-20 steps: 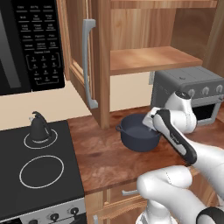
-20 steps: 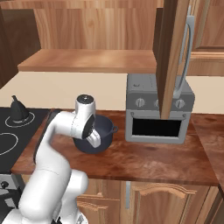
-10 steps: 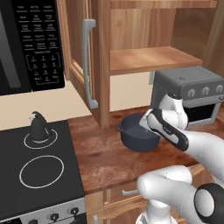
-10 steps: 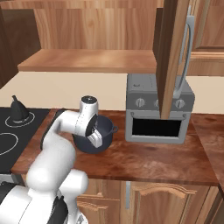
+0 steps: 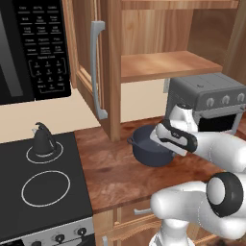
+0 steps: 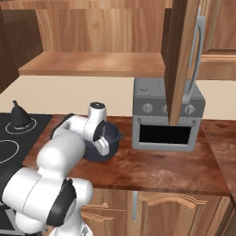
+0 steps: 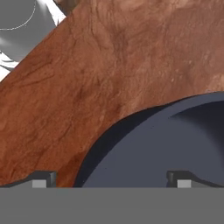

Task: Pick the kettle from the cabinet and place it on a stove burner. Then pick the pot from the counter and place it on another stove burner. Finally, turn both burners on.

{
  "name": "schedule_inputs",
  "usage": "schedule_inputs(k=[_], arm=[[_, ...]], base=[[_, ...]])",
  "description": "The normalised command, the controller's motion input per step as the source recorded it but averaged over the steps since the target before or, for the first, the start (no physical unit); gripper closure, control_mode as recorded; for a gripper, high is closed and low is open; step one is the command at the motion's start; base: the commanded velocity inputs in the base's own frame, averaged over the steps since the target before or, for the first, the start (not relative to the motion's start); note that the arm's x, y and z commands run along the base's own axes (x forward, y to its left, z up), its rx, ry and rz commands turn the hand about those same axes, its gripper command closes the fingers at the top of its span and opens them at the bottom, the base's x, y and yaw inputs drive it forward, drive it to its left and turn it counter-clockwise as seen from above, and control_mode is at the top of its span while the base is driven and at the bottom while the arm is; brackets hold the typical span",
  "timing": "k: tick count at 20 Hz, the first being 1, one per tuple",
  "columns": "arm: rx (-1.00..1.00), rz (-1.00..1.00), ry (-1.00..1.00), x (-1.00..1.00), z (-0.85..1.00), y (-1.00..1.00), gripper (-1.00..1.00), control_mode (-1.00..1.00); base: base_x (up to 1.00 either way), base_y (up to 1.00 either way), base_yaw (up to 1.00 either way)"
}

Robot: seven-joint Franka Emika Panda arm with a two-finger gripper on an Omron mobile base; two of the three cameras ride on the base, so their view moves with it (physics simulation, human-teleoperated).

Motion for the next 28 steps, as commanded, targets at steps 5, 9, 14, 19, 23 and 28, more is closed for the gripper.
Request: schedule_inputs(k=[5, 9, 14, 19, 23, 28], arm=[[0.0, -0.03, 0.07, 0.05, -0.21, 0.0, -1.0, -1.0], [0.0, -0.01, 0.06, 0.03, -0.23, 0.0, -1.0, -1.0], [0.0, 0.0, 0.04, 0.04, -0.25, 0.0, 1.0, -1.0], [0.0, 0.0, 0.02, 0.0, -0.11, 0.0, 1.0, -1.0], [0.0, 0.0, 0.0, -0.01, -0.13, 0.0, 1.0, -1.0], [0.02, 0.0, -0.06, -0.14, 0.0, 0.0, 1.0, -1.0]], base=[[0.0, 0.0, 0.0], [0.0, 0.0, 0.0], [0.0, 0.0, 0.0], [0.0, 0.0, 0.0], [0.0, 0.0, 0.0], [0.0, 0.0, 0.0]])
